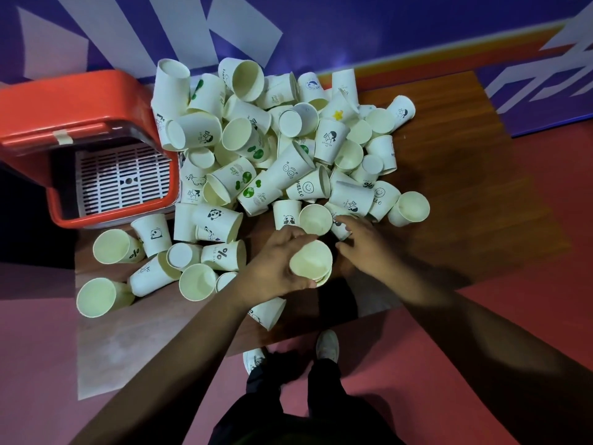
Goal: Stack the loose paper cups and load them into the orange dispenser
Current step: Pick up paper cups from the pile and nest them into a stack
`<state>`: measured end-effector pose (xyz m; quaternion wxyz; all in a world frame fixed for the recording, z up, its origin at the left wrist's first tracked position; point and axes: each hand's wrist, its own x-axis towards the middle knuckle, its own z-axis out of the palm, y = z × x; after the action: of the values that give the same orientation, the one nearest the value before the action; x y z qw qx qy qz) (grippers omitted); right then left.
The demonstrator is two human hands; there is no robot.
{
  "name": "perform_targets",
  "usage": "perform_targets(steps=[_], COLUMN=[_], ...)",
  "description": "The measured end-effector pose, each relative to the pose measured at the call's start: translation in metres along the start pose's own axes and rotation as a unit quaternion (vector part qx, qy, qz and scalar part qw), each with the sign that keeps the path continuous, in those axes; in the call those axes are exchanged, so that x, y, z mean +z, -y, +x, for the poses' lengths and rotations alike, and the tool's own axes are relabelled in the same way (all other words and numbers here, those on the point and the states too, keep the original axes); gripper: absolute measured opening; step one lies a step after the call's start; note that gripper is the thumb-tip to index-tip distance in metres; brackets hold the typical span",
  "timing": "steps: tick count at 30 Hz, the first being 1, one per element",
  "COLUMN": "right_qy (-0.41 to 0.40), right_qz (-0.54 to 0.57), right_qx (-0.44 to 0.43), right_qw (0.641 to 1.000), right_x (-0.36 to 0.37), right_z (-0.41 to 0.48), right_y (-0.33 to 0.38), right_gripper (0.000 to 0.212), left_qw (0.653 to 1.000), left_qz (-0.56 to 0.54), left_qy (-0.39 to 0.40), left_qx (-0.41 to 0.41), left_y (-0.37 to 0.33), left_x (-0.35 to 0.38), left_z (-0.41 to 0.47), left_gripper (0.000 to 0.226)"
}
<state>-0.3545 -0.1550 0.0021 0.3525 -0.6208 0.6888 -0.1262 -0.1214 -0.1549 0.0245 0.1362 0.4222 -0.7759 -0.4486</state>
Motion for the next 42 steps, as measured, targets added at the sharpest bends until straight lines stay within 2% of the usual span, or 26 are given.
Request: perform_targets(steps=[4, 10, 13, 16, 20, 22, 25, 27, 30, 35, 38, 42], right_qy=[0.047, 0.054, 0.006, -0.062, -0.19, -0.213, -0.171, -0.116, -0.081, -0.053, -0.059, -0.019], right_qz=[-0.06, -0.118, -0.091, -0.026, 0.1, 0.107, 0.125, 0.128, 0.089, -0.006, -0.085, -0.146], right_qx=[-0.021, -0.022, -0.04, -0.08, -0.118, -0.142, -0.19, -0.214, -0.224, -0.178, -0.155, -0.138], right_qw=[0.997, 0.991, 0.995, 0.994, 0.97, 0.961, 0.959, 0.961, 0.967, 0.983, 0.983, 0.979], right_x=[0.016, 0.028, 0.022, 0.0, -0.03, -0.037, -0.042, -0.041, -0.036, -0.026, -0.008, 0.019], right_z=[0.021, 0.032, 0.031, 0.017, -0.008, -0.02, -0.04, -0.053, -0.064, -0.077, -0.078, -0.073], right_y=[0.0, -0.005, -0.003, 0.007, 0.023, 0.033, 0.048, 0.056, 0.059, 0.06, 0.052, 0.039], right_gripper=[0.052, 0.035, 0.024, 0.016, 0.016, 0.015, 0.007, 0.007, 0.005, 0.07, 0.088, 0.093], left_qw=[0.995, 0.997, 0.998, 1.0, 0.993, 0.988, 0.967, 0.956, 0.953, 0.945, 0.948, 0.947], left_qz=[0.095, 0.056, 0.034, -0.018, -0.075, -0.015, 0.132, 0.211, 0.252, 0.305, 0.297, 0.309], left_qy=[0.006, -0.004, -0.001, 0.023, -0.06, -0.135, -0.206, -0.194, -0.164, -0.111, -0.098, -0.069], left_qx=[0.035, 0.054, 0.052, 0.006, -0.061, -0.069, -0.068, -0.055, -0.035, -0.042, -0.051, -0.054], left_y=[0.012, 0.022, 0.022, 0.023, 0.035, 0.051, 0.077, 0.089, 0.093, 0.098, 0.099, 0.104], left_x=[0.018, 0.034, 0.033, 0.022, -0.004, -0.019, -0.036, -0.04, -0.04, -0.031, -0.029, -0.031], left_z=[-0.001, -0.003, -0.005, -0.013, -0.027, -0.034, -0.043, -0.047, -0.053, -0.058, -0.058, -0.053], left_gripper=[0.089, 0.089, 0.096, 0.102, 0.072, 0.06, 0.056, 0.058, 0.069, 0.071, 0.061, 0.044])
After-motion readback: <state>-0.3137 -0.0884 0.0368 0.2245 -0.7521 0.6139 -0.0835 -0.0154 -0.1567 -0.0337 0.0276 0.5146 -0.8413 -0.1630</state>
